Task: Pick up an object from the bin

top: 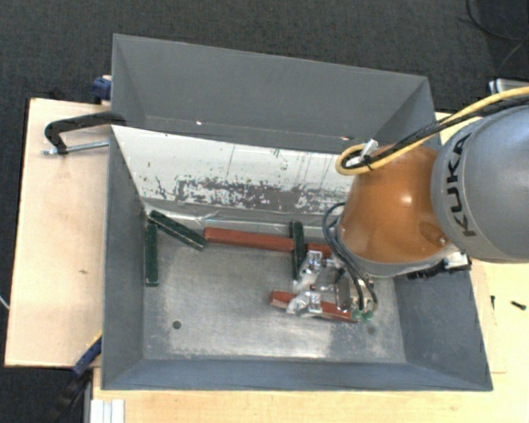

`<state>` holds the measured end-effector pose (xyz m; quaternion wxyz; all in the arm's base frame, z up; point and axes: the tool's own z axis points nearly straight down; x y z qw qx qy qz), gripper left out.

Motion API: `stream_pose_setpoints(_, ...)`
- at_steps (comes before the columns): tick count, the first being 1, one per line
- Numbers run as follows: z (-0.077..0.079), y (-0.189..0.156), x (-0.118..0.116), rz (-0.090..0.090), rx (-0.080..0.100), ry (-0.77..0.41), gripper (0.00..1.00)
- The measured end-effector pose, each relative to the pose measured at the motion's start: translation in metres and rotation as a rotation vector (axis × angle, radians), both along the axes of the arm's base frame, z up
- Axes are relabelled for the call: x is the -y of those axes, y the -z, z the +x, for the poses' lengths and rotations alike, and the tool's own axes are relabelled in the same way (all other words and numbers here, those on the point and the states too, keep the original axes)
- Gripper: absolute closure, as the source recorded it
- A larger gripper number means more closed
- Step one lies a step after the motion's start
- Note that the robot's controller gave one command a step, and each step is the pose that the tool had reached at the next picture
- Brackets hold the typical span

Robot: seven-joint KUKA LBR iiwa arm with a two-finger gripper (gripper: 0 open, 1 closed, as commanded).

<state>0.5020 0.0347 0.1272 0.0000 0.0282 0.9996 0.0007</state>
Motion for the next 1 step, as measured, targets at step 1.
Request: stream_pose_setpoints(1, 0.0049, -0.0231, -0.0122, 0.000, 0.008, -0.010, 1.00)
